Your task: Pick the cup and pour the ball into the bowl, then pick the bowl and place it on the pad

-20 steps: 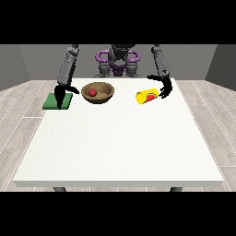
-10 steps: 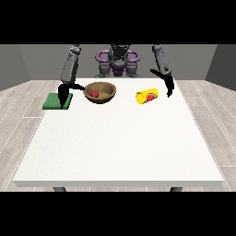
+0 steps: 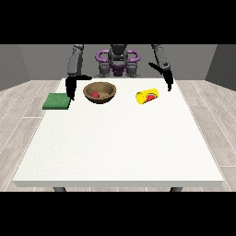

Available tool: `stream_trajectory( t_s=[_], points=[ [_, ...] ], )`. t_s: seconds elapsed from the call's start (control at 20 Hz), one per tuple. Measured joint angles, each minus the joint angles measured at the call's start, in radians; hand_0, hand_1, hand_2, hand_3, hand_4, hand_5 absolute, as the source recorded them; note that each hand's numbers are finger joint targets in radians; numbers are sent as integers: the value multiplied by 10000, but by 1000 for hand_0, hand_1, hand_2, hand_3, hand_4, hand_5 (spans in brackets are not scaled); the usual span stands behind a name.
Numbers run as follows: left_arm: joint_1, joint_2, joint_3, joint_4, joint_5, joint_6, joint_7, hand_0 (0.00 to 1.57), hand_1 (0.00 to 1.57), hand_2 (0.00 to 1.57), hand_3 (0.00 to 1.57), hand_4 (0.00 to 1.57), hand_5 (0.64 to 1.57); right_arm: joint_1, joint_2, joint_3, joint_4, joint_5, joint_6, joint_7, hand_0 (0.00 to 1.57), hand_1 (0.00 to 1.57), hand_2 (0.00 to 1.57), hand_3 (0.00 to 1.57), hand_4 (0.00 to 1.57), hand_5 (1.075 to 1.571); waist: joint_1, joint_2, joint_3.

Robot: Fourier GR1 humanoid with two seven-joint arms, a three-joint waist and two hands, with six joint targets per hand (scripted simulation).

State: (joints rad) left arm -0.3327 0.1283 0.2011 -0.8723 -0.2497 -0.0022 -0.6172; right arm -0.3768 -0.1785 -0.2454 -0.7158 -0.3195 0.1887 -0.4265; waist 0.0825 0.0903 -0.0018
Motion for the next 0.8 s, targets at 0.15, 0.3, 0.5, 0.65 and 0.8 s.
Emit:
stream_trajectory(
  t_s=[0.15, 0.3, 0.5, 0.65, 0.8],
  points=[
    [93, -120, -267, -460, -66, 43, 259, 0, 0, 0, 0, 0, 694, -77, 268, -37, 578, 0, -108, -331, 0, 0, 0, 0, 0, 1571, 200, 53, 12],
    [81, -84, -398, -860, 8, -100, 423, 0, 0, 0, 0, 0, 704, -466, 299, -182, 1136, -63, -218, -543, 0, 0, 0, 0, 0, 1569, 400, 300, 21],
    [49, 182, -331, -1207, 243, -369, 432, 0, 0, 0, 0, 0, 694, -692, 369, -315, 1493, -137, -282, -1124, 0, 0, 0, 0, 0, 1569, 490, 547, -64],
    [-82, 343, -297, -1381, 280, -405, 401, 0, 0, 0, 0, 0, 683, -862, 322, -426, 1545, -219, -356, -1322, 0, 0, 0, 0, 467, 1551, 529, 782, -135],
    [-226, 335, -440, -1562, 254, -530, 397, 0, 0, 0, 0, 0, 701, -643, 149, -259, 1503, 159, -1091, -1343, 1571, 1571, 1571, 1571, 1013, 1532, 855, 839, -333]
  ],
)
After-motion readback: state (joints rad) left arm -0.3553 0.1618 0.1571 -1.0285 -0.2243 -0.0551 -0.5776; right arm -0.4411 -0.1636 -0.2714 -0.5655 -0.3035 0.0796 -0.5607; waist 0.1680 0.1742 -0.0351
